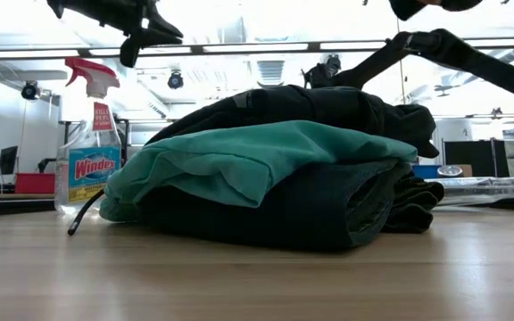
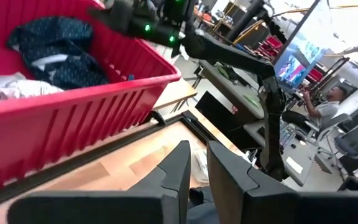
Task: Fold Laundry from Bin
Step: Fold the blue polo shirt
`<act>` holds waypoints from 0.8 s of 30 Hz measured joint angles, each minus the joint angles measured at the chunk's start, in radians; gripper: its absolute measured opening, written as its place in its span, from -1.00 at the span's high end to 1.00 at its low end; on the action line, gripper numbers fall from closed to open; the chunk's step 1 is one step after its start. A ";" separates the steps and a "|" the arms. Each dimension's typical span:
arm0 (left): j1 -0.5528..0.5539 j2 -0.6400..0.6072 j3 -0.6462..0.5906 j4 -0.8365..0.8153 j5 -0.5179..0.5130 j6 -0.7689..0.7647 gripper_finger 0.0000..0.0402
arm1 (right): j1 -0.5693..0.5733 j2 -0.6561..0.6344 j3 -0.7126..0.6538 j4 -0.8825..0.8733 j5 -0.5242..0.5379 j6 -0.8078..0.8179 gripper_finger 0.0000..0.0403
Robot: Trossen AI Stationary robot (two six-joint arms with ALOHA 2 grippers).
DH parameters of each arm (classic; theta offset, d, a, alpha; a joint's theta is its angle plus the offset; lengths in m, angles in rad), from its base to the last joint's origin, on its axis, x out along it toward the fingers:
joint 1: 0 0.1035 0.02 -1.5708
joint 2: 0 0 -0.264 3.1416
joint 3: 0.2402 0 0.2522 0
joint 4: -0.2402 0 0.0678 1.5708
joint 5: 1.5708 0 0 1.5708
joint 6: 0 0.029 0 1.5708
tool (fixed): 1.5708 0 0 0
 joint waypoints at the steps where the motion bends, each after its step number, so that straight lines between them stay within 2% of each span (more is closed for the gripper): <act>1: 0.000 0.005 0.000 0.000 0.000 -0.009 0.81 | 0.000 0.012 0.021 0.001 0.000 -0.006 0.00; 7: 0.000 0.027 0.000 0.003 0.001 -0.016 0.81 | -0.006 0.183 0.187 -0.092 0.008 -0.014 0.00; 10: 0.000 0.032 0.000 0.003 0.001 -0.016 0.81 | -0.008 0.254 0.175 -0.104 0.006 0.007 0.00; 14: 0.000 0.034 0.000 0.003 0.001 -0.019 0.81 | -0.015 0.325 0.207 -0.240 0.004 0.082 0.00; 16: 0.000 0.034 0.000 0.004 0.001 -0.026 0.81 | -0.018 0.345 0.202 -0.317 0.006 0.079 0.00; 24: -0.001 0.036 0.000 0.002 0.001 -0.038 0.81 | -0.024 0.351 0.200 -0.262 -0.002 0.052 0.00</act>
